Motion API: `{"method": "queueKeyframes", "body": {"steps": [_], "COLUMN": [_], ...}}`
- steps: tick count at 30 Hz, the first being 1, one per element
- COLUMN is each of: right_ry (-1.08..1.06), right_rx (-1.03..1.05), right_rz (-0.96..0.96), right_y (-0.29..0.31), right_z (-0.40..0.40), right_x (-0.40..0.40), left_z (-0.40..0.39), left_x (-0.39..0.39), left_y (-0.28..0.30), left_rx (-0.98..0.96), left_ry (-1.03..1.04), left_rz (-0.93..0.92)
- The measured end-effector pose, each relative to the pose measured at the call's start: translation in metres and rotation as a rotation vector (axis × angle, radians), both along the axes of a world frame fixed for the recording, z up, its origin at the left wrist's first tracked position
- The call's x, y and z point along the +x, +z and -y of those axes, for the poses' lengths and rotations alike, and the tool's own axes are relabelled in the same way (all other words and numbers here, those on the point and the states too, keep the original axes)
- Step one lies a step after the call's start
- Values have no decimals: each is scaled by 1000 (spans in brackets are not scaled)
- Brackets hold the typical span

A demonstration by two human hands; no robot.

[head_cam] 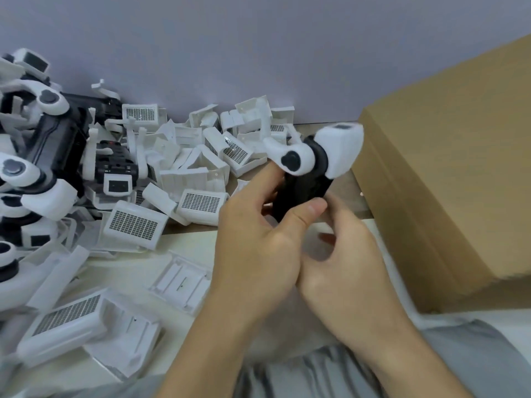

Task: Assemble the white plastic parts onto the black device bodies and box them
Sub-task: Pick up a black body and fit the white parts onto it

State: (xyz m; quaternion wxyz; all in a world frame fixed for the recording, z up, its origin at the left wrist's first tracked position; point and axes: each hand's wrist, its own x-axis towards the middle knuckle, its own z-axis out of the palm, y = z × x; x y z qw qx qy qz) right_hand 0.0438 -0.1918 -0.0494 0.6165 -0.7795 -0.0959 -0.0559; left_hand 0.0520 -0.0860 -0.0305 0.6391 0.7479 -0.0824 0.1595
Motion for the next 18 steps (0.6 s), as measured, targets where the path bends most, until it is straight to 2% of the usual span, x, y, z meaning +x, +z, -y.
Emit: {"method": "queueKeyframes", "body": {"steps": [3,5,8,12,18], "right_ry": [-90,-65,-18,-153,-290], "right_rx": [127,342,601,576,477], "right_rz": [-7,-25,-131,-186,-108], "right_y": [-1,-1,-2,1,7], "right_z": [8,14,16,15,15], "right_x": [4,6,9,12,12], "left_z": [-5,-7,-2,2,2], "left_x": [2,3,1,-2,-4], "left_y": [-2,-3,-2,-3,0], "left_rx": [159,294,460,640,706], "left_ry": [129,185,120,44,24], "left_rz": [60,96,118,101,50]}}
